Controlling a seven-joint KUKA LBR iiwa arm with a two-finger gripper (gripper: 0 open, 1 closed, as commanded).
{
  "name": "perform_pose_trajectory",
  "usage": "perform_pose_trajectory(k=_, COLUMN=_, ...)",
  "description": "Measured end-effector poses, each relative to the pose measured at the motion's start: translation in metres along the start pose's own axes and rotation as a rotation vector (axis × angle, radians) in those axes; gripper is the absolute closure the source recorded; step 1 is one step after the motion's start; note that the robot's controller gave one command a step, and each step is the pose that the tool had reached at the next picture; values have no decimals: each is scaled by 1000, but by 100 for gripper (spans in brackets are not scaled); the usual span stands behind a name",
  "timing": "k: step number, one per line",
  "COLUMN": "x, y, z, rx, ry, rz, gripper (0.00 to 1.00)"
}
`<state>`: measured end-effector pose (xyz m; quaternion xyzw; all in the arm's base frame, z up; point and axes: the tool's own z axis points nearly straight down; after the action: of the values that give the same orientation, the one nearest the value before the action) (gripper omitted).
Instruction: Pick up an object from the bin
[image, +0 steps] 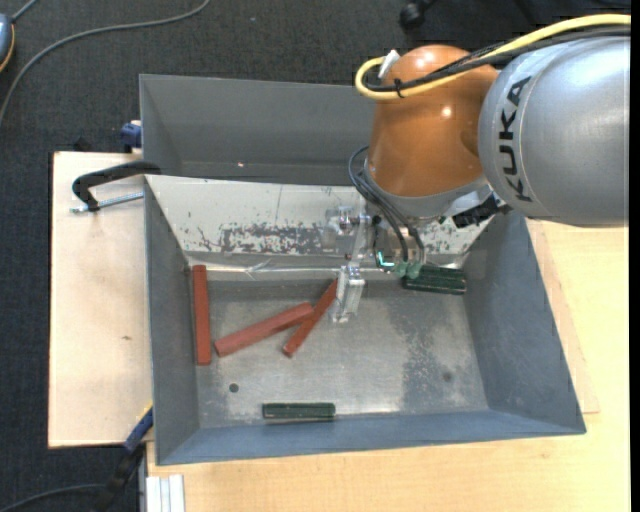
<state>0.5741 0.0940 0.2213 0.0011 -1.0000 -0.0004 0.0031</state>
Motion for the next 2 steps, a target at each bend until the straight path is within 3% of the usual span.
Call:
perform_pose_trajectory(k=1, x=46, y=20, z=133, rx=0, ry=-1, rz=-121, gripper=0)
perform_pose_trajectory(k=2, x=-20, y=49, z=150, rx=0, ry=-13, rz=-346, gripper=0)
